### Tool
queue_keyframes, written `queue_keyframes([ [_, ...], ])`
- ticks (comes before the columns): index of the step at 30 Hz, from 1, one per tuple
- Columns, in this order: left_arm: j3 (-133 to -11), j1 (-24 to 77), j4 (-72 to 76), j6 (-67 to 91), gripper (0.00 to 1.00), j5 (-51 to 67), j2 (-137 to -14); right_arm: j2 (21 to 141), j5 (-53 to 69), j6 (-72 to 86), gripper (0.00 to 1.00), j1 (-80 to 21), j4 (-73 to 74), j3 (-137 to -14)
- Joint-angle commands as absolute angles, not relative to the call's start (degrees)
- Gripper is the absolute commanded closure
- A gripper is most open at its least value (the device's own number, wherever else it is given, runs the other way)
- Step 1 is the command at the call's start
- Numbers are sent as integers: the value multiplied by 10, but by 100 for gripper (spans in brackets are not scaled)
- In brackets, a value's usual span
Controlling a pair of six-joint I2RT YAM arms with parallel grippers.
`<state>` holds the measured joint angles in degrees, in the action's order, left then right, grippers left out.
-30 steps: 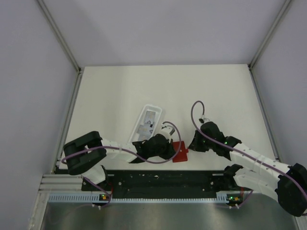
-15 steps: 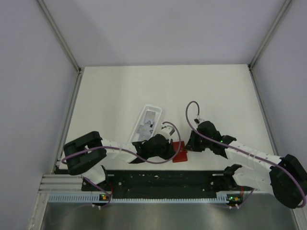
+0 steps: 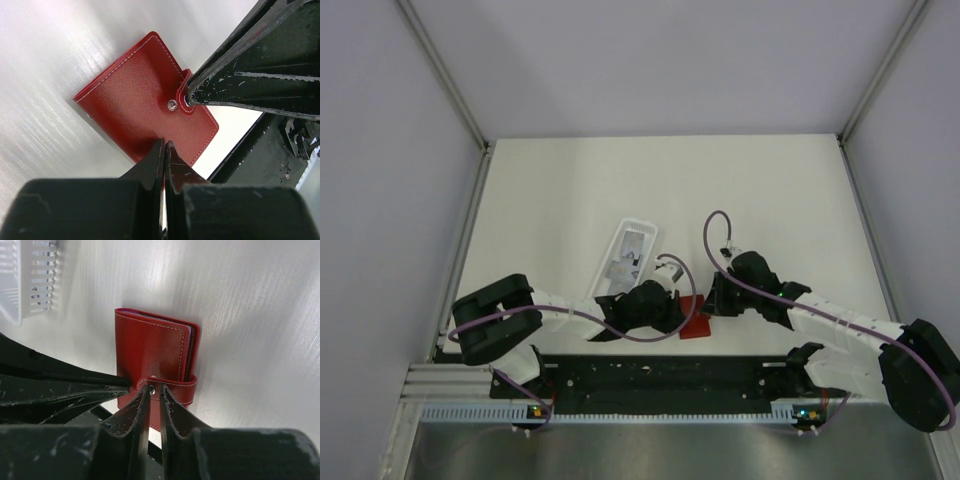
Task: Put the credit cards into the card holder
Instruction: Close the card holder at the center of the board.
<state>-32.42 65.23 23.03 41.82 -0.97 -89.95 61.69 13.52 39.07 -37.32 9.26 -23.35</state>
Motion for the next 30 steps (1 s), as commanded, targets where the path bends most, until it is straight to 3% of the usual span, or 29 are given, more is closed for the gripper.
queue_keyframes([
  [1,-313,651,232,417,100,-9,-893,616,147,384,87,-370,66,-254],
  [30,-310,651,233,417,100,-10,-894,649,149,386,83,-370,45,-256],
])
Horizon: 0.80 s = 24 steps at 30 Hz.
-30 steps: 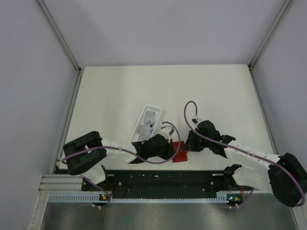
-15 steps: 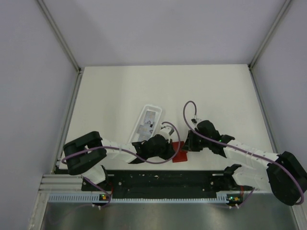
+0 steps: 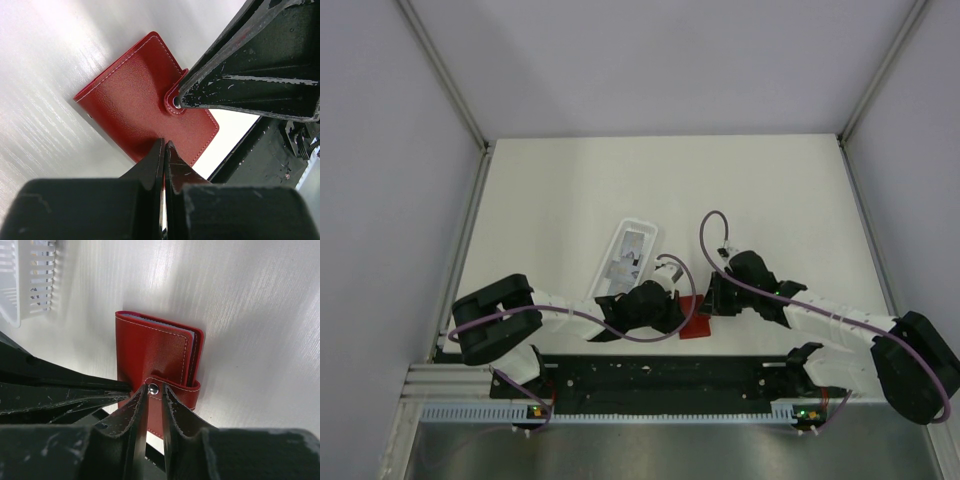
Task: Put the credit cards into the card holder
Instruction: Close the card holder at the center of the board.
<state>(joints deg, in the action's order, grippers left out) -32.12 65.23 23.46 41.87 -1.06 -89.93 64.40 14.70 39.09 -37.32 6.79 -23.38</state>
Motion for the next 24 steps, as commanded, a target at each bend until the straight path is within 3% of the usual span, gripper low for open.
queue_keyframes([
  [1,-310,651,233,417,100,-11,-894,650,149,385,83,-371,46,-256],
  [24,-310,651,235,418,100,-10,-897,687,126,364,80,-403,76,-278],
])
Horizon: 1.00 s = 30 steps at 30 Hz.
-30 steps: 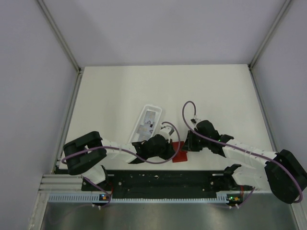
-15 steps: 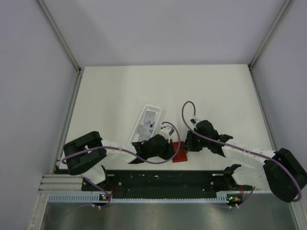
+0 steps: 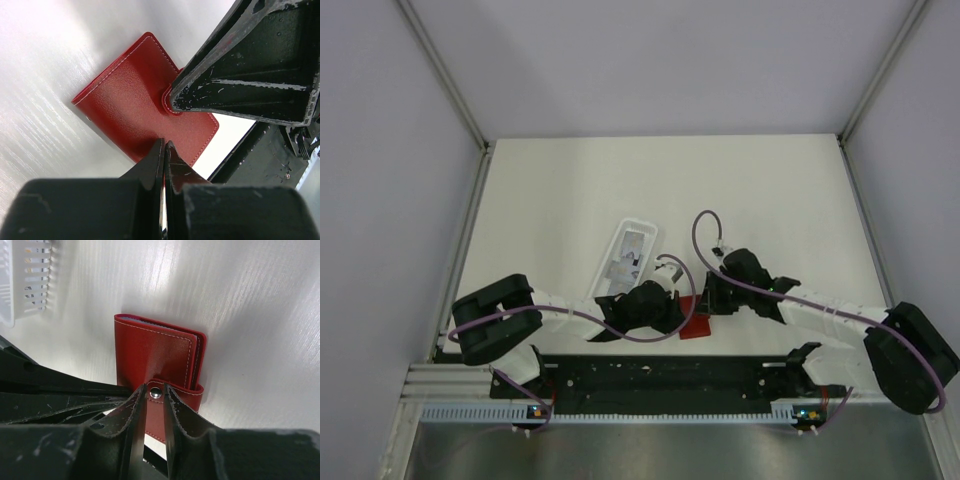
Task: Put the credit cards into the card holder
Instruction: Close the card holder at the center of the board.
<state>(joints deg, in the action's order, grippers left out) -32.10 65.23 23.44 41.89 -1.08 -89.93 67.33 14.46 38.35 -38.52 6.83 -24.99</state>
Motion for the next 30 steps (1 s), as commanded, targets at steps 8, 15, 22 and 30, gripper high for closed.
queue_keyframes([
  [8,-309,651,235,417,100,-11,-896,711,84,352,81,-429,124,-301],
  [15,-310,651,235,419,100,-10,-896,727,59,347,87,-451,157,-316],
  [22,-310,651,234,419,100,-10,-896,751,46,352,87,-468,178,-327],
  [30,-308,651,234,422,100,-11,-891,807,25,358,87,-494,218,-361],
])
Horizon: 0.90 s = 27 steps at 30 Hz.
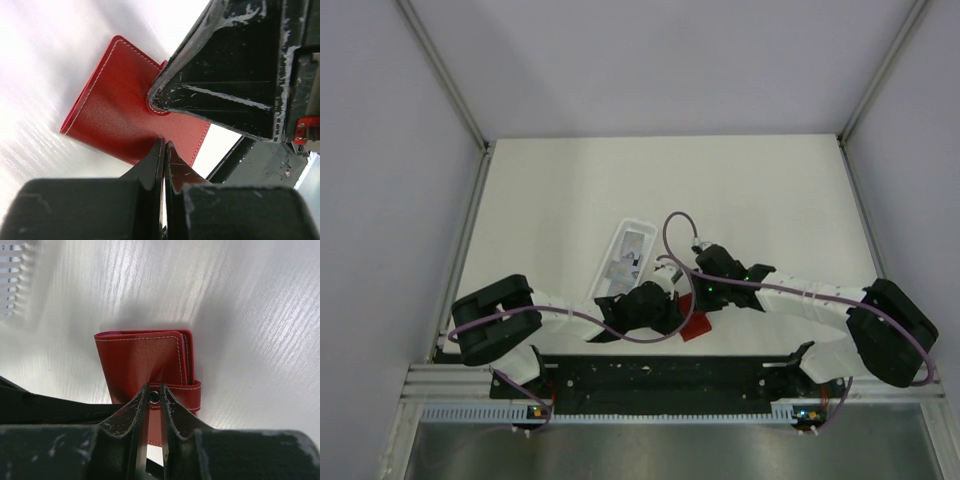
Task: Put the credit cards into the card holder
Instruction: Close the card holder at the center of the board.
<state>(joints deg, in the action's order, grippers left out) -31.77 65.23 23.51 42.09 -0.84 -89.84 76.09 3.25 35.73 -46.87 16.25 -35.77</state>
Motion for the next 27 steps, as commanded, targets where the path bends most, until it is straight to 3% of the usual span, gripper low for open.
queue_keyframes([
  [1,-308,651,236,421,100,-11,-891,815,22,359,87,-497,224,-365],
  [27,-292,651,244,432,100,-14,-885,846,-92,416,91,-576,312,-365],
])
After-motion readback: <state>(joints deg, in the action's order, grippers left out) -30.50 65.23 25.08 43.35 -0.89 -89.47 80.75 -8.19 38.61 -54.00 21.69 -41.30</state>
